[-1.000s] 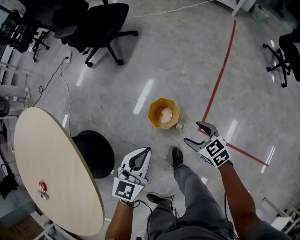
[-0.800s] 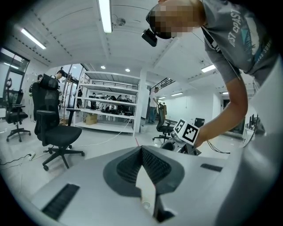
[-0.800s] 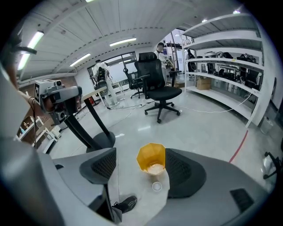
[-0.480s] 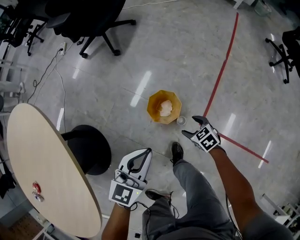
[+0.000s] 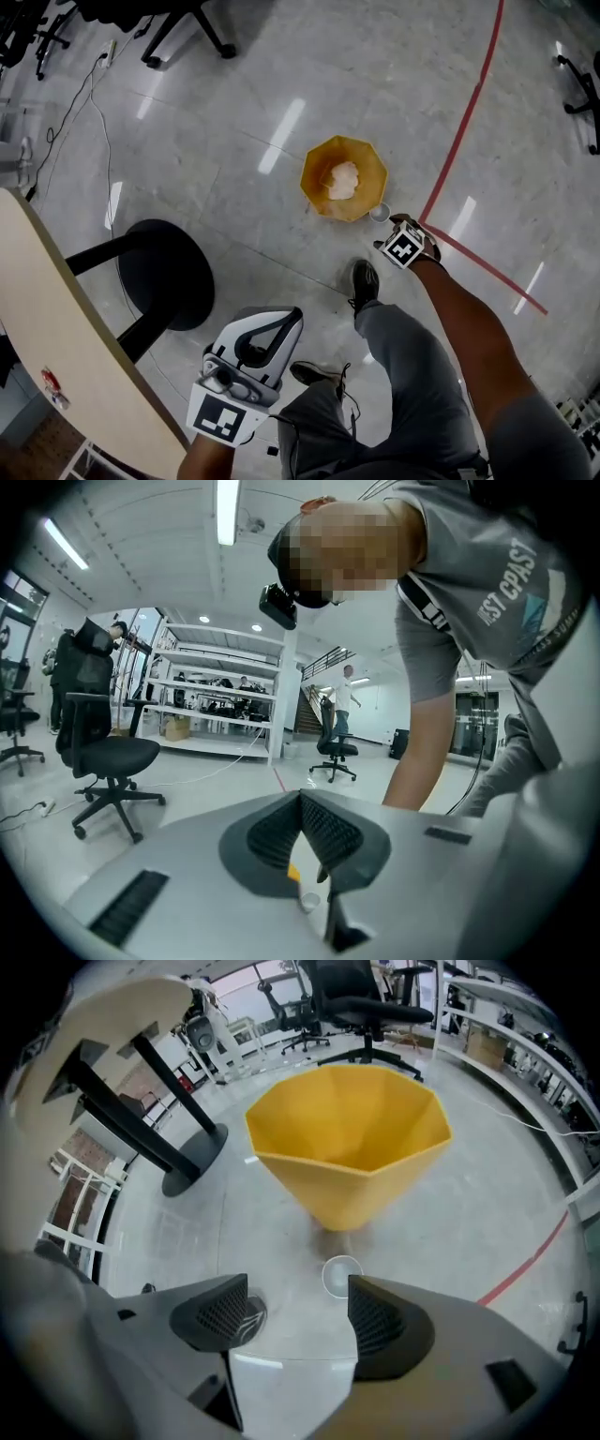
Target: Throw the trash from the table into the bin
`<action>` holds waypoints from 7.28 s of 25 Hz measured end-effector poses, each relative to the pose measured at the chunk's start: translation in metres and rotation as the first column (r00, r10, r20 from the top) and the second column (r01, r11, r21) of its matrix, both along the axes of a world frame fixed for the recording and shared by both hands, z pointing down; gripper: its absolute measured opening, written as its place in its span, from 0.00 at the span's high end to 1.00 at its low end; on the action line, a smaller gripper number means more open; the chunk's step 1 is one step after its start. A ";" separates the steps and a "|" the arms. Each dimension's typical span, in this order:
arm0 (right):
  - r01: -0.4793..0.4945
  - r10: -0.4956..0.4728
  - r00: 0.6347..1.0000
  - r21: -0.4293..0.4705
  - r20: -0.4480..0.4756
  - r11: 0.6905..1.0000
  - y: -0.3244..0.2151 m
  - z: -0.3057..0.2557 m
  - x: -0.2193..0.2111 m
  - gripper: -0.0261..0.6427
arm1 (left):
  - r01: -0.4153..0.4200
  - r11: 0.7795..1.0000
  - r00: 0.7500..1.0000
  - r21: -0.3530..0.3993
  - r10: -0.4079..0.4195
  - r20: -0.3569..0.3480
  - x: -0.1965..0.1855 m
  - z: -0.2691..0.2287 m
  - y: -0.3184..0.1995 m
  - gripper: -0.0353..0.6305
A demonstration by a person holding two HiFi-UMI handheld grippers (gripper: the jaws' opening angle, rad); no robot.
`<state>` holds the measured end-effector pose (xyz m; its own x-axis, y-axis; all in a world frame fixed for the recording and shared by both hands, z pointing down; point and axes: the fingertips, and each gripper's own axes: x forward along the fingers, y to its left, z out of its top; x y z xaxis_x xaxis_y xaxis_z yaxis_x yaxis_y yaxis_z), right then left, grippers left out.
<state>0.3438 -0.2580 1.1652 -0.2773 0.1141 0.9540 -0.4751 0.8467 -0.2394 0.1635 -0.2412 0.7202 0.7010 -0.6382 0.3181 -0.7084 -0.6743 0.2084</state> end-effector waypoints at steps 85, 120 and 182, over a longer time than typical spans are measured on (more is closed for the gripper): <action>-0.313 -0.138 0.748 0.529 0.649 0.789 -0.073 -0.698 -0.033 0.92 | 0.203 0.939 0.975 0.279 -0.221 0.035 0.042 -0.341 -0.038 0.90; -0.017 -0.676 0.408 0.745 0.614 0.667 0.365 -0.980 -0.439 0.92 | 0.609 0.533 0.692 0.587 -0.719 -0.064 -0.326 -0.535 0.472 0.90; 0.732 -0.917 0.173 0.576 0.359 0.364 0.427 -0.634 -0.913 0.90 | 0.957 0.224 0.239 0.184 -0.969 -0.067 -0.627 -0.308 0.519 0.90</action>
<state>-0.5690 0.1689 0.5317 -0.5934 0.4512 0.6666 0.6951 0.7048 0.1418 -0.4639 0.2781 0.4121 -0.4949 -0.8563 0.1476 -0.8489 0.5127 0.1281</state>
